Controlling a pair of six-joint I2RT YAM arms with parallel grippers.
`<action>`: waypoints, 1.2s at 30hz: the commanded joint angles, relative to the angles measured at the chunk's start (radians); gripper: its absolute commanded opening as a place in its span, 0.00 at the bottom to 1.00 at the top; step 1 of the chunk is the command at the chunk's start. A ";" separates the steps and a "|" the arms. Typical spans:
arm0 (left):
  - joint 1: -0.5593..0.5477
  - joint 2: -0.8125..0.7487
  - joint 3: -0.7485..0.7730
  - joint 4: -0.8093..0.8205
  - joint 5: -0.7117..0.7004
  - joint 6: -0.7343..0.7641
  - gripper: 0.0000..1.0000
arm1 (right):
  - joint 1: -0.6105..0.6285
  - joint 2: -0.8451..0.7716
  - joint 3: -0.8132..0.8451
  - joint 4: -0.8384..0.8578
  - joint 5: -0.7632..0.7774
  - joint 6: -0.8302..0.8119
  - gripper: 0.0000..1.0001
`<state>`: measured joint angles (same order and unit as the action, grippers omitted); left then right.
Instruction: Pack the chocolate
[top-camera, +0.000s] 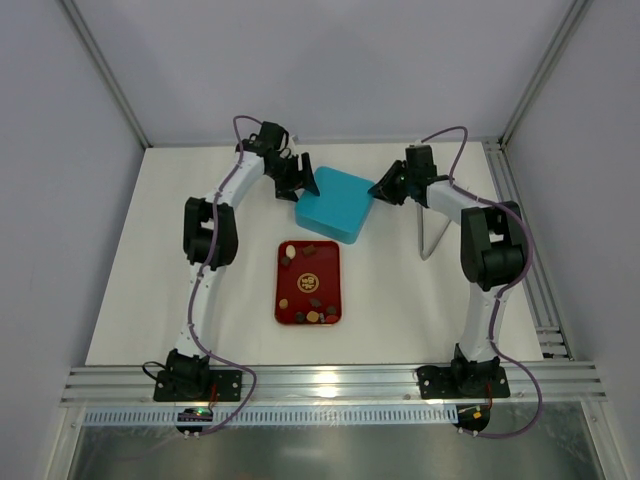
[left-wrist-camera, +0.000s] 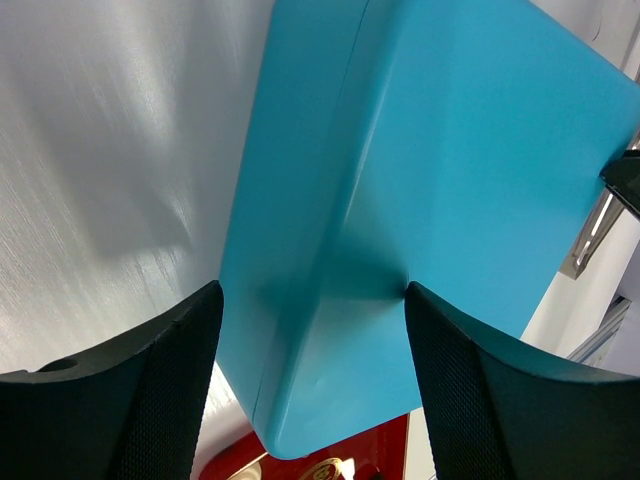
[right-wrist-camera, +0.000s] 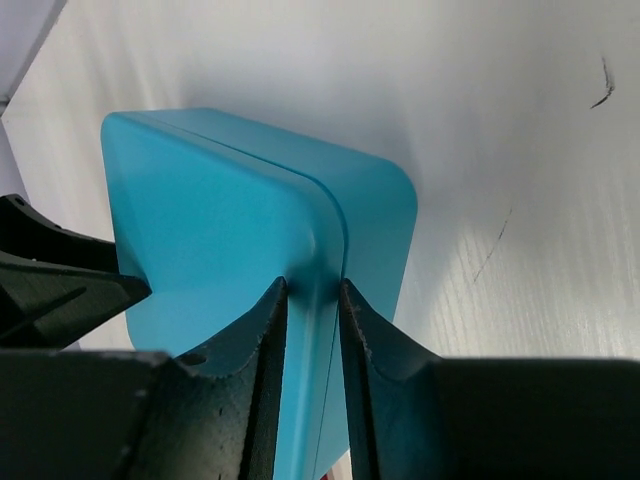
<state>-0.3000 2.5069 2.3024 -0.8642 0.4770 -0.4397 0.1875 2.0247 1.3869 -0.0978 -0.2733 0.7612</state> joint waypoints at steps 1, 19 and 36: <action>-0.010 0.066 -0.004 -0.117 -0.117 0.053 0.71 | 0.015 0.095 0.006 -0.263 0.172 -0.085 0.27; -0.008 0.101 0.037 -0.180 -0.127 0.064 0.71 | 0.059 0.244 0.277 -0.598 0.315 -0.161 0.27; -0.008 0.092 0.022 -0.191 -0.107 0.049 0.71 | 0.081 0.302 0.409 -0.724 0.309 -0.233 0.32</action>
<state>-0.3016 2.5355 2.3619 -0.9363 0.4755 -0.4374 0.2619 2.2284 1.8771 -0.5903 -0.0471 0.6140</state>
